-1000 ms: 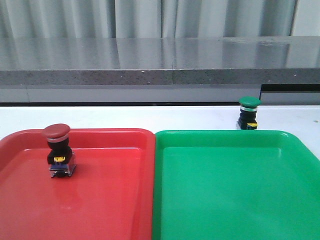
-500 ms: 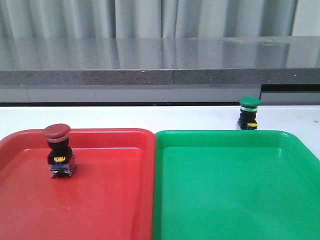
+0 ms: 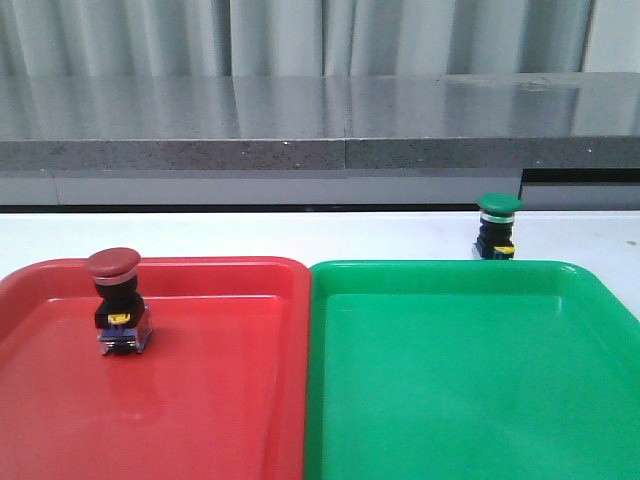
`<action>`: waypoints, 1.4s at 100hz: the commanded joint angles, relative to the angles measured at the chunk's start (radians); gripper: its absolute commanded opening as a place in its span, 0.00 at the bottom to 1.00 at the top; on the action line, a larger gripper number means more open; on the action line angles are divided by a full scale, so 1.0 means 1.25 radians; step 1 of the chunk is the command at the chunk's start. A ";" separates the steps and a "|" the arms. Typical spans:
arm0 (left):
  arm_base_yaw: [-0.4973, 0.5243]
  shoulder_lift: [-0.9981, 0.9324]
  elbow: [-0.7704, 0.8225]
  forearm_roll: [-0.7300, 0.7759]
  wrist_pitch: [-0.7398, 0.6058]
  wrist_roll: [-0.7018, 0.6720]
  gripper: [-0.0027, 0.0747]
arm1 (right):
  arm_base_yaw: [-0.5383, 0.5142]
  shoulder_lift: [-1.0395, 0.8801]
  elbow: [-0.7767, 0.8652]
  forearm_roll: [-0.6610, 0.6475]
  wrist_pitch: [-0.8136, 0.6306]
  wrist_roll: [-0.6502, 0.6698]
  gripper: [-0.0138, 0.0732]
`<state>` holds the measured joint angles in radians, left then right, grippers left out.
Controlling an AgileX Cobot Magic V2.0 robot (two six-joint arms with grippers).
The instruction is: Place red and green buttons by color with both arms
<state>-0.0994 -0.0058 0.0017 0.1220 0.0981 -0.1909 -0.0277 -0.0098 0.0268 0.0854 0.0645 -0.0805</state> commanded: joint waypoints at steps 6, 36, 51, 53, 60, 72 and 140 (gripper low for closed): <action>0.001 -0.025 0.034 -0.001 -0.071 -0.002 0.01 | 0.001 -0.017 -0.011 -0.008 -0.063 -0.004 0.08; 0.001 -0.025 0.034 -0.001 -0.071 -0.002 0.01 | 0.001 -0.017 -0.011 -0.008 -0.063 -0.004 0.08; 0.001 -0.025 0.034 -0.001 -0.071 -0.002 0.01 | 0.001 -0.017 -0.011 -0.008 -0.063 -0.004 0.08; 0.001 -0.025 0.034 -0.001 -0.071 -0.002 0.01 | 0.001 -0.017 -0.011 -0.008 -0.063 -0.004 0.08; 0.001 -0.025 0.034 -0.001 -0.071 -0.002 0.01 | 0.001 -0.017 -0.011 -0.008 -0.063 -0.004 0.08; 0.001 -0.025 0.034 -0.001 -0.071 -0.002 0.01 | 0.001 -0.017 -0.011 -0.008 -0.063 -0.004 0.08; 0.001 -0.025 0.034 -0.001 -0.071 -0.002 0.01 | 0.001 -0.017 -0.024 0.023 -0.196 -0.004 0.08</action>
<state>-0.0994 -0.0058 0.0017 0.1220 0.0941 -0.1909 -0.0277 -0.0098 0.0268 0.0895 -0.0195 -0.0805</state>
